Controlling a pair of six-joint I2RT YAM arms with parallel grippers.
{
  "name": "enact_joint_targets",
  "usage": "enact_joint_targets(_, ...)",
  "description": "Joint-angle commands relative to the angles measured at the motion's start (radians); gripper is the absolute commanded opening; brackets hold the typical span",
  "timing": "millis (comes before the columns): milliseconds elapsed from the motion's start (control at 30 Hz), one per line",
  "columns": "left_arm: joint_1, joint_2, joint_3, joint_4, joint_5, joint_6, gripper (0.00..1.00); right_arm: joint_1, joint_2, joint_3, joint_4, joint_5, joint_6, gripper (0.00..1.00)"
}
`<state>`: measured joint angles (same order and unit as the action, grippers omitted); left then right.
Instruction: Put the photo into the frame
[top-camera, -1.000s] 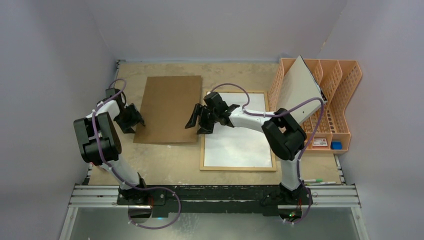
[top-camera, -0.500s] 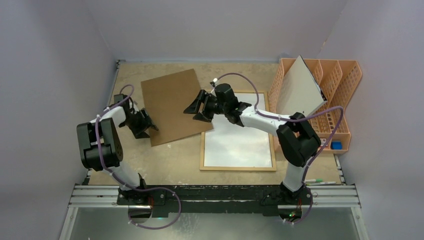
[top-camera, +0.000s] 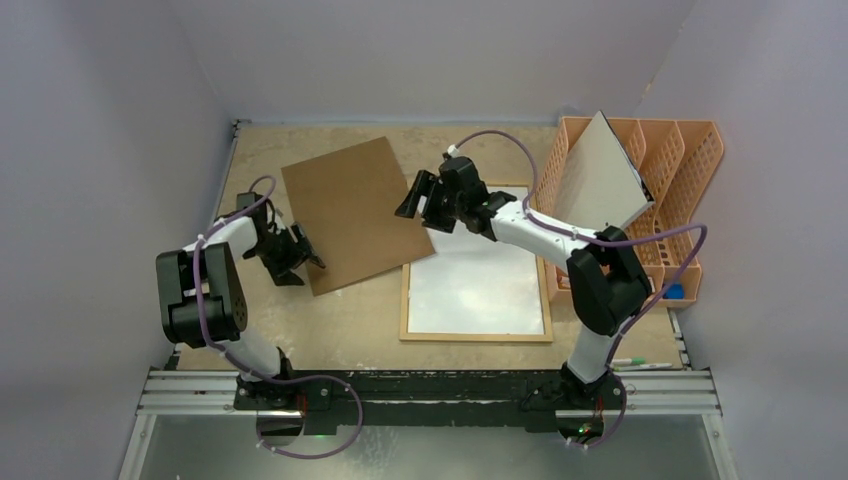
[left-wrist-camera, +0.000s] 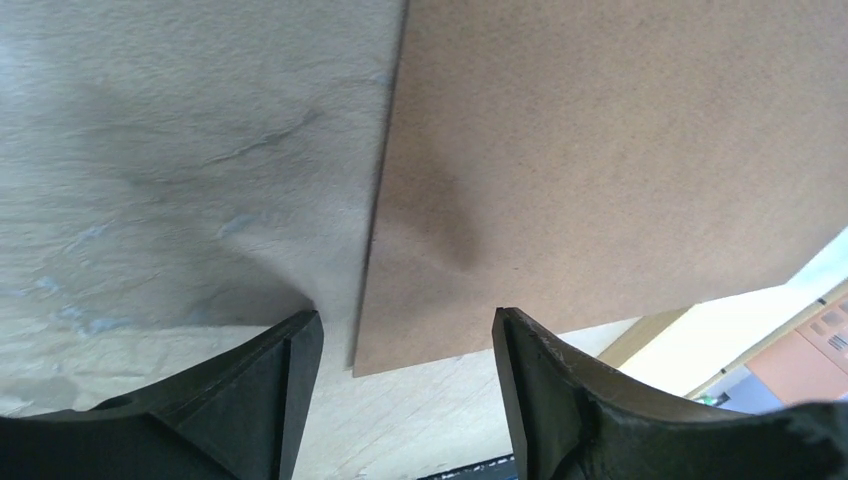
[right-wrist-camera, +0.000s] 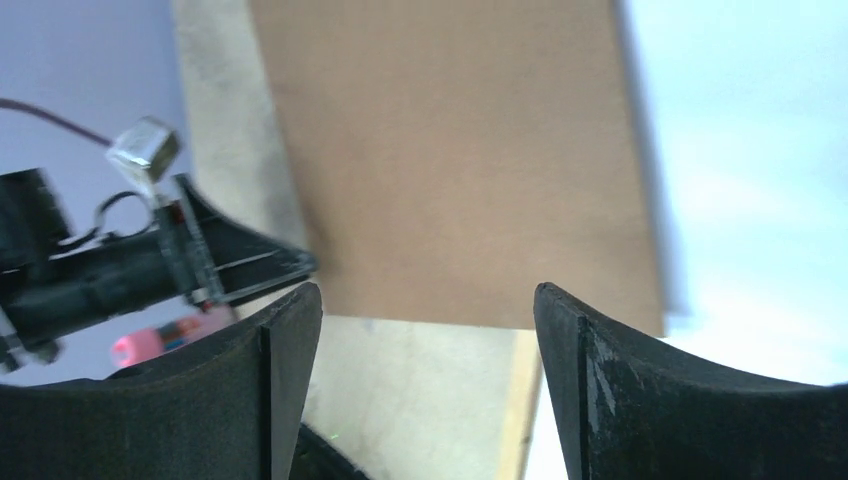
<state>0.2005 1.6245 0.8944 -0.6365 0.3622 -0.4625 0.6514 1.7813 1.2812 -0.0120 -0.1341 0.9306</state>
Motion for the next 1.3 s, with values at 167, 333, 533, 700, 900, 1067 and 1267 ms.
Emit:
enact_joint_targets(167, 0.0, -0.065, 0.061, -0.022, -0.178, 0.026, 0.75, -0.09, 0.122, 0.062, -0.066, -0.035, -0.345, 0.84)
enact_joint_targets(333, 0.0, -0.065, 0.046, 0.081, -0.117, -0.044, 0.75, -0.098, 0.196, 0.135, -0.056, -0.022, -0.39, 0.89)
enact_joint_targets(533, 0.0, -0.032, 0.048, 0.152, -0.081, -0.077, 0.73, -0.117, 0.28, 0.176, -0.045, -0.143, -0.436, 0.88)
enact_joint_targets(700, 0.0, 0.015, 0.056, 0.172, -0.03, -0.065, 0.7, -0.122, 0.31, 0.174, -0.012, -0.253, -0.444, 0.83)
enact_joint_targets(900, 0.0, 0.059, 0.051, 0.192, 0.022, -0.062, 0.66, -0.134, 0.34, 0.193, 0.0, -0.351, -0.452, 0.77)
enact_joint_targets(1067, 0.0, 0.081, 0.044, 0.205, 0.061, -0.056, 0.63, -0.141, 0.325, 0.187, 0.06, -0.502, -0.441, 0.71)
enact_joint_targets(1267, 0.0, 0.09, 0.042, 0.208, 0.069, -0.054, 0.62, -0.141, 0.316, 0.188, 0.138, -0.699, -0.414, 0.64)
